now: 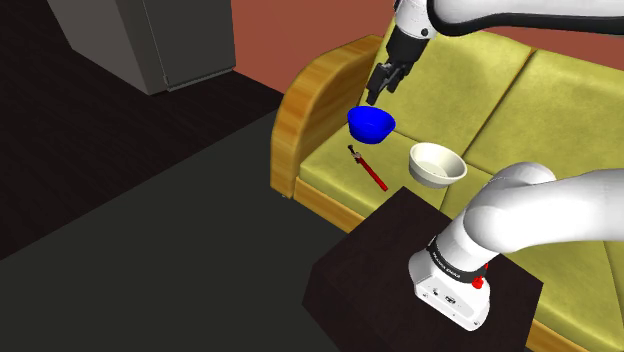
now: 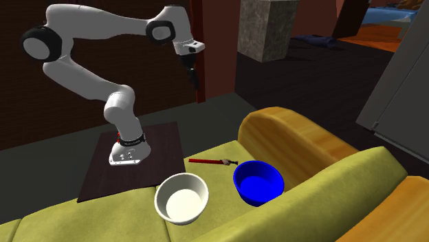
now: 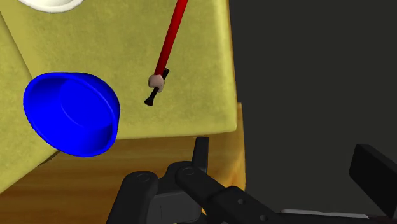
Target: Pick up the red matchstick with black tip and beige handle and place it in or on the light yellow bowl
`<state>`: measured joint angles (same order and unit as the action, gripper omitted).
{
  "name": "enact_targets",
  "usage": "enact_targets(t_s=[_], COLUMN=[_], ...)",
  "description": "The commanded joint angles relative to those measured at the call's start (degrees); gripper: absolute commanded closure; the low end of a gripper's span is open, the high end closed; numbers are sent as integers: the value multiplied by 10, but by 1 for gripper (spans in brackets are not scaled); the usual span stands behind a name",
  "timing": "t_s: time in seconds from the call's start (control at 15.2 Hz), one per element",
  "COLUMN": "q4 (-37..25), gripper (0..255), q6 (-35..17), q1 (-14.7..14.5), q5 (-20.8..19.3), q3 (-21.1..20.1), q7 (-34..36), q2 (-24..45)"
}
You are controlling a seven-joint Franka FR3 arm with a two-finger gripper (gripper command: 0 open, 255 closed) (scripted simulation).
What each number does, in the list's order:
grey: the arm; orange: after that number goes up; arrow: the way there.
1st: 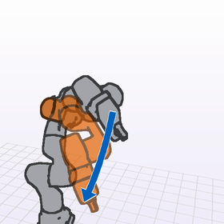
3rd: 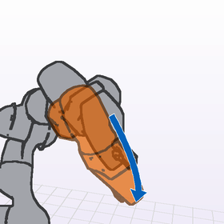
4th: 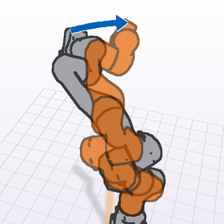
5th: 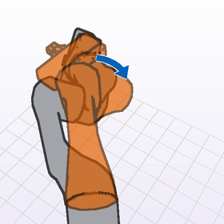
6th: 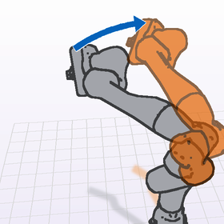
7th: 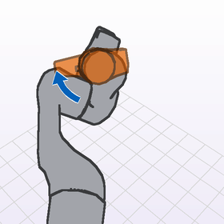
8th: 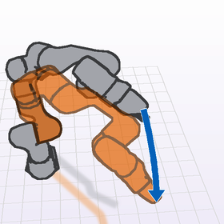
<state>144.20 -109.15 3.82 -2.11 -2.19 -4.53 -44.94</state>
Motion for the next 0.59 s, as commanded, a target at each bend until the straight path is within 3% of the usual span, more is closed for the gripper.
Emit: enact_targets(t_s=[0.0,0.53], q4=[31,112], gripper=[0,0], q6=[-39,-203], q1=[10,54], q5=[-7,-35], q3=[7,28], q7=[3,25], q2=[9,96])
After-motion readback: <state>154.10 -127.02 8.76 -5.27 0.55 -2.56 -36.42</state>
